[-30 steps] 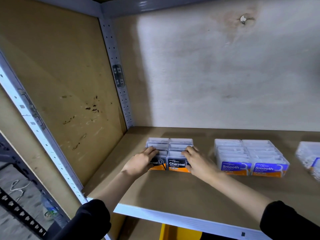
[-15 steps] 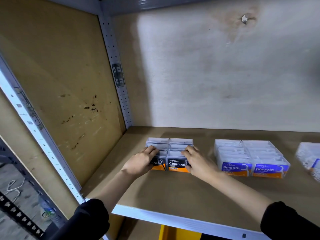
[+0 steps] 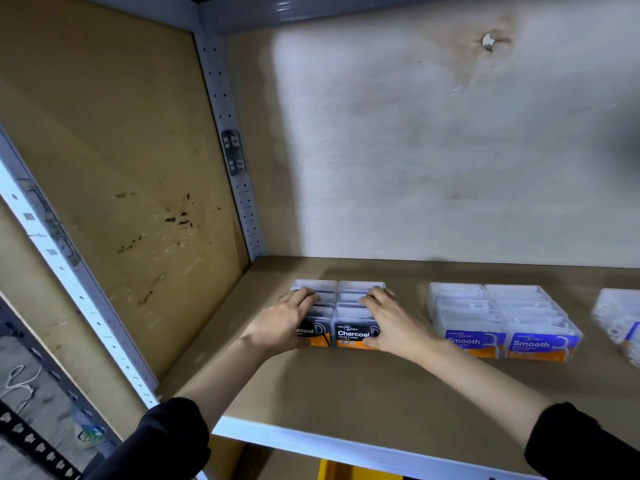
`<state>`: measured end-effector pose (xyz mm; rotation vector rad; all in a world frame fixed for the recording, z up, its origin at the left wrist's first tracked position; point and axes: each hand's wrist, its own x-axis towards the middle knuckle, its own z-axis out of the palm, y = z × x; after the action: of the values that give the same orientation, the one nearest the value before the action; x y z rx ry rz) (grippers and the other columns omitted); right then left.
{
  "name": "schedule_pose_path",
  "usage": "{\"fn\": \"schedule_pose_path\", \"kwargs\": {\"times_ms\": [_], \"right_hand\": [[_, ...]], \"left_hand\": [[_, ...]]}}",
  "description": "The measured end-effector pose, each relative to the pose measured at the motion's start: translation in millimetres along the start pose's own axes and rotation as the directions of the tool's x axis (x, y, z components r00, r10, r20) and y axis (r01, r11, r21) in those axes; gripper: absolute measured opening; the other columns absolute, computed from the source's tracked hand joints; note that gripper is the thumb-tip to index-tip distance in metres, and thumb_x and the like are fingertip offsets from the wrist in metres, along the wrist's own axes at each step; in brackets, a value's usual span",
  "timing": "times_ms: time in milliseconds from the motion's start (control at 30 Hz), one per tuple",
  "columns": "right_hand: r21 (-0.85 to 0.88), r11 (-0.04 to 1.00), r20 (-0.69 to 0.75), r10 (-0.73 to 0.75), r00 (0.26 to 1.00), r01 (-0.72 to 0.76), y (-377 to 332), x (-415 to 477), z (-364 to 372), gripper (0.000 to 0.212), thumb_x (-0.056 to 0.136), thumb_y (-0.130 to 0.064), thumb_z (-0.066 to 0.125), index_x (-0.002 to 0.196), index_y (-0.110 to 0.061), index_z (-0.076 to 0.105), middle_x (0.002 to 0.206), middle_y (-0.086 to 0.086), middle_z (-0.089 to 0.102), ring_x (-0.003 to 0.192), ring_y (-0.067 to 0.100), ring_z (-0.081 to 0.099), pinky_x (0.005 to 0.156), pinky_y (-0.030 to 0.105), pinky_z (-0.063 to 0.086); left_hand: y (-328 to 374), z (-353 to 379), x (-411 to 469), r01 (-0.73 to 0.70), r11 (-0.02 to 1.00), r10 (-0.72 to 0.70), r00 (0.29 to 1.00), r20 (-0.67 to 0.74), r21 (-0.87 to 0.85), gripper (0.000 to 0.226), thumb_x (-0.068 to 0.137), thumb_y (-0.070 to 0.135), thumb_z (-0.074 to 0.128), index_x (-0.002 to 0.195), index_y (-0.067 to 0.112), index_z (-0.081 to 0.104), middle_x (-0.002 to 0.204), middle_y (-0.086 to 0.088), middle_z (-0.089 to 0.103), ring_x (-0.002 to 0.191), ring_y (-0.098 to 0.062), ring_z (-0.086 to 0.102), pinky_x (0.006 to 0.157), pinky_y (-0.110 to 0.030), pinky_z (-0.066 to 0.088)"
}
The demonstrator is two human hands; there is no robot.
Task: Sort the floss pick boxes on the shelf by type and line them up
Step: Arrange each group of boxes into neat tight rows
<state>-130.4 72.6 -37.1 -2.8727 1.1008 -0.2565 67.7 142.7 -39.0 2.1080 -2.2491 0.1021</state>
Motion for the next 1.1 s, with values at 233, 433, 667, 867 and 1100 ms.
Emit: {"fn": "schedule_pose_path", "kwargs": {"times_ms": [233,433,667,867,1100], "right_hand": [[0.093,0.995,0.137,0.023,0.99,-0.036,4,34,-19,0.109,0.065,-0.045,0.077,0.146,-0.008,0.015,0.15,0.007,0.02,0.139,0.024,0.018,0.113,0.035,0.027],[0.076,0.992,0.339,0.074,0.938,-0.106,11,51,-26,0.125,0.063,-0.051,0.078,0.148,-0.007,-0.002,0.158,0.006,-0.001,0.146,0.023,0.001,0.118,0.033,0.012],[0.107,0.985,0.397,0.08,0.914,-0.132,13,58,-23,0.121,0.064,-0.051,0.077,0.147,-0.005,0.003,0.157,0.006,0.009,0.144,0.022,0.012,0.117,0.032,0.019],[0.127,0.983,0.391,0.072,0.917,-0.131,14,59,-22,0.118,0.064,-0.05,0.077,0.147,-0.004,0.006,0.155,0.006,0.013,0.142,0.022,0.016,0.116,0.031,0.023],[0.123,0.984,0.382,0.07,0.922,-0.125,13,58,-22,0.115,0.065,-0.049,0.077,0.147,-0.006,0.009,0.151,0.007,0.019,0.139,0.023,0.021,0.112,0.032,0.028]], "left_hand": [[-3,-28,31,0.01,1.0,-0.005,0.981,0.192,-0.023,0.115,0.067,0.042,0.078,0.149,0.016,0.002,0.159,0.001,-0.002,0.148,-0.016,-0.003,0.119,-0.027,0.001],[-7,-31,54,0.033,0.999,-0.02,0.919,0.394,-0.026,0.122,0.067,0.043,0.078,0.149,0.016,-0.007,0.159,-0.001,-0.011,0.147,-0.019,-0.013,0.12,-0.035,-0.003],[-12,-26,65,0.05,0.998,-0.027,0.89,0.455,-0.038,0.121,0.065,0.044,0.079,0.149,0.02,-0.005,0.159,0.0,-0.008,0.148,-0.021,-0.008,0.121,-0.038,0.004],[-17,-20,67,0.056,0.995,-0.014,0.902,0.431,-0.085,0.12,0.064,0.045,0.079,0.149,0.02,-0.002,0.16,0.001,-0.003,0.148,-0.019,-0.001,0.122,-0.036,0.008],[-21,-14,68,0.072,0.991,-0.017,0.906,0.424,-0.116,0.121,0.062,0.046,0.08,0.149,0.021,0.0,0.16,0.003,0.0,0.147,-0.017,0.006,0.122,-0.035,0.014]]}}
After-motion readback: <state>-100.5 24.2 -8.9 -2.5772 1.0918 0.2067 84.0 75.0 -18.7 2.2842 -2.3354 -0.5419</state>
